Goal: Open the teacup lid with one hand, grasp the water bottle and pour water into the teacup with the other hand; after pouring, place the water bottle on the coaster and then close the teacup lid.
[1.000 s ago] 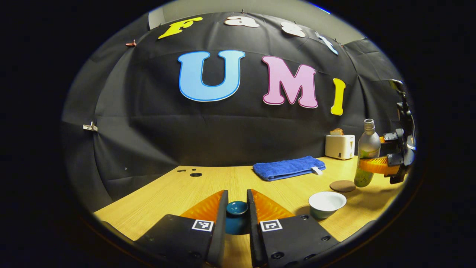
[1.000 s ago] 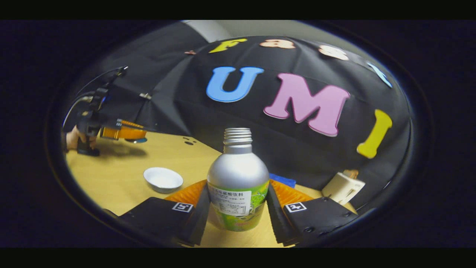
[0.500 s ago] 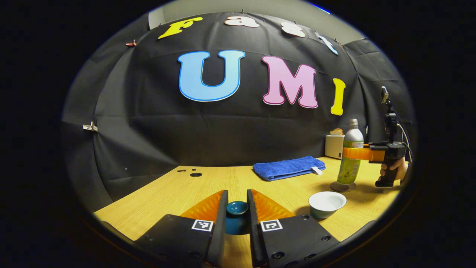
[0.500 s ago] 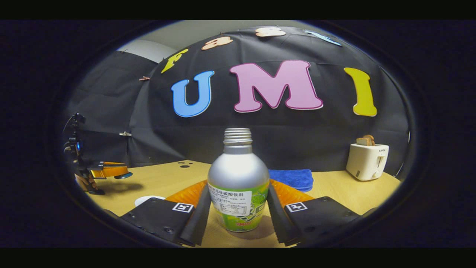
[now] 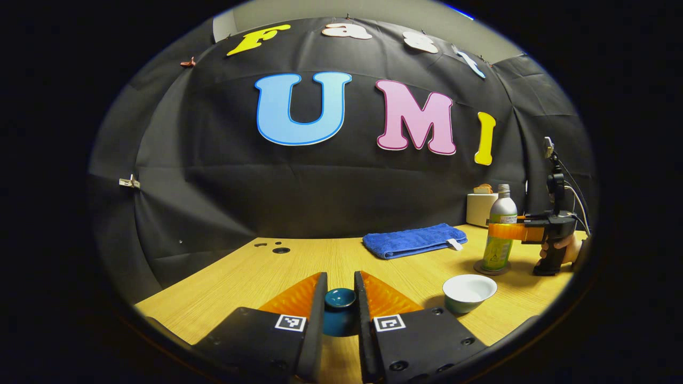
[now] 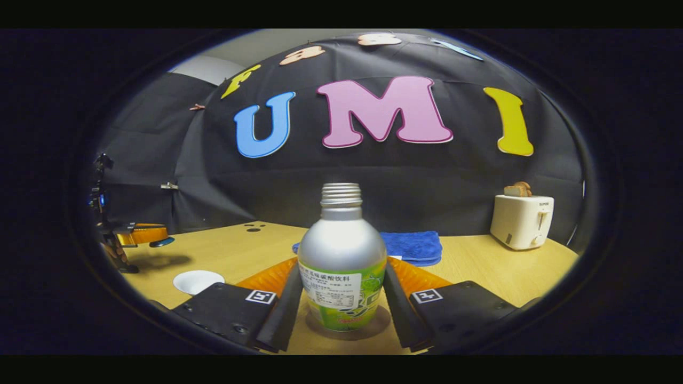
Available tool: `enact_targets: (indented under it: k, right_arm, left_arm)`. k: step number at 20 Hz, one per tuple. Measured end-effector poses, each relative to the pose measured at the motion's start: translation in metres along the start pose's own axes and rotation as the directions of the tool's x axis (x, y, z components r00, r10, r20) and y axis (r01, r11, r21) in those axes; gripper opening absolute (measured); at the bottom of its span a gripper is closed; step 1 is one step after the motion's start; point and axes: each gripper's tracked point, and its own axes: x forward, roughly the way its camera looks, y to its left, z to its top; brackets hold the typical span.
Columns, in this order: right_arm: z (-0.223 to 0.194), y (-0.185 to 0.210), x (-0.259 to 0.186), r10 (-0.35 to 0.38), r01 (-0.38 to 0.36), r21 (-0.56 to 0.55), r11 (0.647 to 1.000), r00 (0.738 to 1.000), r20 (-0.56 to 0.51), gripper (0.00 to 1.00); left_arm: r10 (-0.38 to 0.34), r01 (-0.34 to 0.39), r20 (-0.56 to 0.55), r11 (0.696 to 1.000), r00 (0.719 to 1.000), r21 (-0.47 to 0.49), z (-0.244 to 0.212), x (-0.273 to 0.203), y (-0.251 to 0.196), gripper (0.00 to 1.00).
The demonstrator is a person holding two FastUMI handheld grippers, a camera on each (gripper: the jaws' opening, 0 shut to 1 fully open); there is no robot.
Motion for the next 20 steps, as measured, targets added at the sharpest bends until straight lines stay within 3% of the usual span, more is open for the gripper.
enact_targets:
  k: [7,8,13,14,15,20]
  right_arm:
    - [-0.007,-0.002,0.0,-0.001,0.001,0.011,1.0,1.0,-0.022,0.82]
    - [-0.01,-0.004,-0.002,-0.008,0.009,0.013,1.0,0.999,-0.034,1.0]
    - [-0.011,0.0,-0.024,-0.006,0.007,0.005,1.0,0.997,-0.071,1.0]
    - [-0.012,0.0,-0.029,-0.011,0.011,0.003,1.0,0.997,-0.078,0.96]
    - [-0.013,-0.003,-0.035,-0.017,0.017,0.0,1.0,0.997,-0.082,1.0]
    - [-0.01,-0.014,-0.069,-0.054,0.054,-0.002,0.999,0.997,-0.053,1.0]
  left_arm:
    - [0.0,0.0,0.0,1.0,1.0,0.0,0.0,0.0,0.001,0.32]
    - [0.001,-0.001,0.0,1.0,1.0,0.0,0.0,0.0,0.001,0.34]
    - [0.0,0.0,-0.001,1.0,1.0,0.0,0.001,0.0,0.001,0.34]
    - [0.0,0.0,-0.001,1.0,1.0,0.0,0.0,0.0,0.0,0.34]
    - [0.0,0.0,-0.001,1.0,1.0,0.0,0.0,0.0,0.001,0.34]
    - [0.0,0.0,-0.003,1.0,1.0,-0.004,0.0,0.0,-0.013,0.32]
